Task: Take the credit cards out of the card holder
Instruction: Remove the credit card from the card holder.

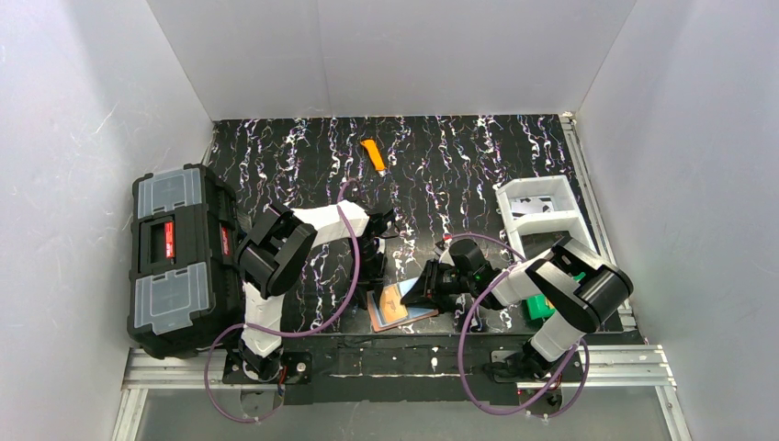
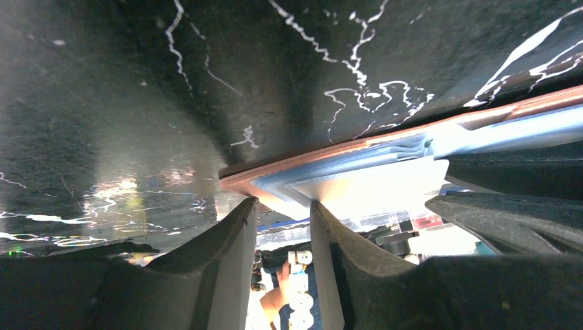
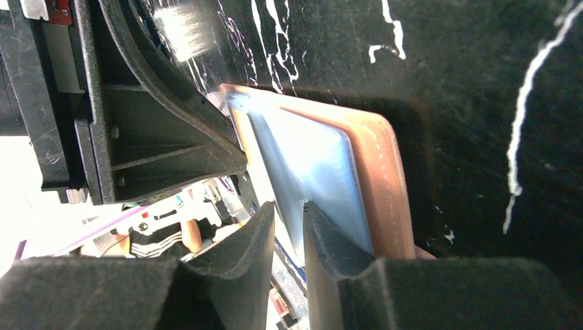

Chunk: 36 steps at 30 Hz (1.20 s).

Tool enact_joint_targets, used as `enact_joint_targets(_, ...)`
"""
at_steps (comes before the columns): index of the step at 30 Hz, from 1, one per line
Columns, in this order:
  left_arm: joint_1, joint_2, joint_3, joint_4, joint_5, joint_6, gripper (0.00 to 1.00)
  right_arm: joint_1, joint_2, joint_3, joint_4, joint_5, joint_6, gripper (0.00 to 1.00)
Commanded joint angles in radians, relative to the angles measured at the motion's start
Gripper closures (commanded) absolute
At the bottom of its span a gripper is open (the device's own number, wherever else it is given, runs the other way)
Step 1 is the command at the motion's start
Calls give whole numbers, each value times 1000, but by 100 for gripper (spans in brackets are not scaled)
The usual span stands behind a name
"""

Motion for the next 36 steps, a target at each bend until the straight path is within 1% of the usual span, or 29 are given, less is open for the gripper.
enact_joint_targets(1,-7,79,-43,166,-184,-8,67,-4,-10,-2,-51,24,-36,72)
enact_joint_targets(8,-6,77,-46,169,-181,-6,67,-4,-5,-6,-27,16,-29,76)
enact_joint_targets(17,-6,80,-42,169,-176,-3,67,7,-17,33,-40,-2,-63,75)
enact_joint_targets(30,-6,85,-41,169,-174,-1,68,31,18,85,-54,-30,-85,76)
enact_joint_targets(33,-7,84,-43,169,-176,0,68,31,22,78,-51,-23,-79,82)
enact_joint_targets(35,-7,82,-47,169,-179,0,70,30,21,67,-44,-17,-71,88)
enact_joint_targets(36,-6,82,-51,169,-181,1,71,30,21,60,-36,-14,-65,89)
